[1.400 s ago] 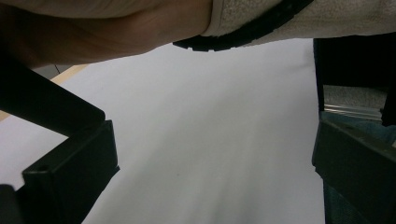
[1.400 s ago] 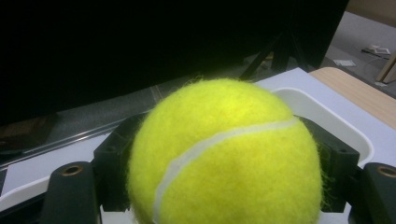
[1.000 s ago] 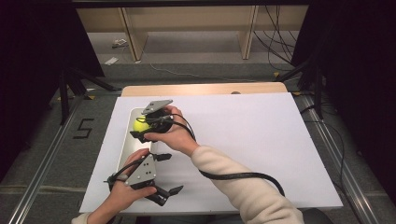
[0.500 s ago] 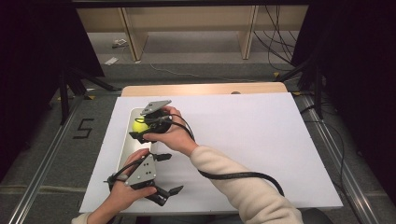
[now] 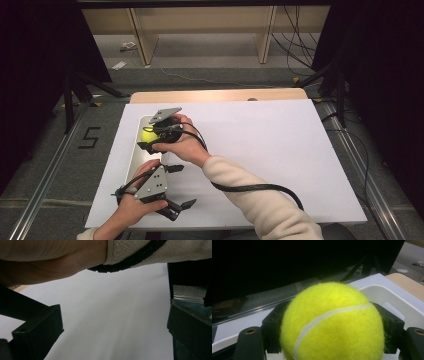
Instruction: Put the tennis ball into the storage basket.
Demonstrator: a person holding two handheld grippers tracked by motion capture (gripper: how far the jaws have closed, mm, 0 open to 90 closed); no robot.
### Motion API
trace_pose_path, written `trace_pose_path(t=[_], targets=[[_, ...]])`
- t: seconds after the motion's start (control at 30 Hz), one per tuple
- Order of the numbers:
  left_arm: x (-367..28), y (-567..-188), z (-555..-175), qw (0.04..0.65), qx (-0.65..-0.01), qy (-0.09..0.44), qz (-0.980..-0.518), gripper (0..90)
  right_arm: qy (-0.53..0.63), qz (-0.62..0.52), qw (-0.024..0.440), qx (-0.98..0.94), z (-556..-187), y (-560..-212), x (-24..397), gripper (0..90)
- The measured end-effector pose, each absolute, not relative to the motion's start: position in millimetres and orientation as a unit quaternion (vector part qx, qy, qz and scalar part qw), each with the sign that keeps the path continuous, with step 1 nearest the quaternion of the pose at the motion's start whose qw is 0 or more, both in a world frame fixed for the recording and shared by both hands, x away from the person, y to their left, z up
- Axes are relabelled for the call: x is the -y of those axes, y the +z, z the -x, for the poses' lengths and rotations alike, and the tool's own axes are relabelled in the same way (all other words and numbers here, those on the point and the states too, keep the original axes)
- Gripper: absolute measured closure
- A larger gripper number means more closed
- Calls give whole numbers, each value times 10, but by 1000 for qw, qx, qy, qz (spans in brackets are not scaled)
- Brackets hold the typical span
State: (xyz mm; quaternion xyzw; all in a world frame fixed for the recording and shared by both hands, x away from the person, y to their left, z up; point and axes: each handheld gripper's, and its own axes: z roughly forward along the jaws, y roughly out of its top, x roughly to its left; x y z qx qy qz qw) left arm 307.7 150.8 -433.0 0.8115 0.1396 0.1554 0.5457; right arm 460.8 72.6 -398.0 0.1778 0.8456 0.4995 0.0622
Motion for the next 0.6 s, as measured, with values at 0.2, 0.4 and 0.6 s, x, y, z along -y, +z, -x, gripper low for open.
trace_pose_path(t=[0.2,0.4,0.6], targets=[[-1505,-4331,-3076,545,-139,154,-812,0,499,-178,61,-846,-4613,-3989,-747,261],[-1506,-4332,-3075,545,-139,155,-812,0,496,-175,57,-849,-4616,-3994,-769,261],[-1506,-4332,-3075,544,-139,155,-813,0,495,-174,57,-849,-4625,-4015,-785,261]])
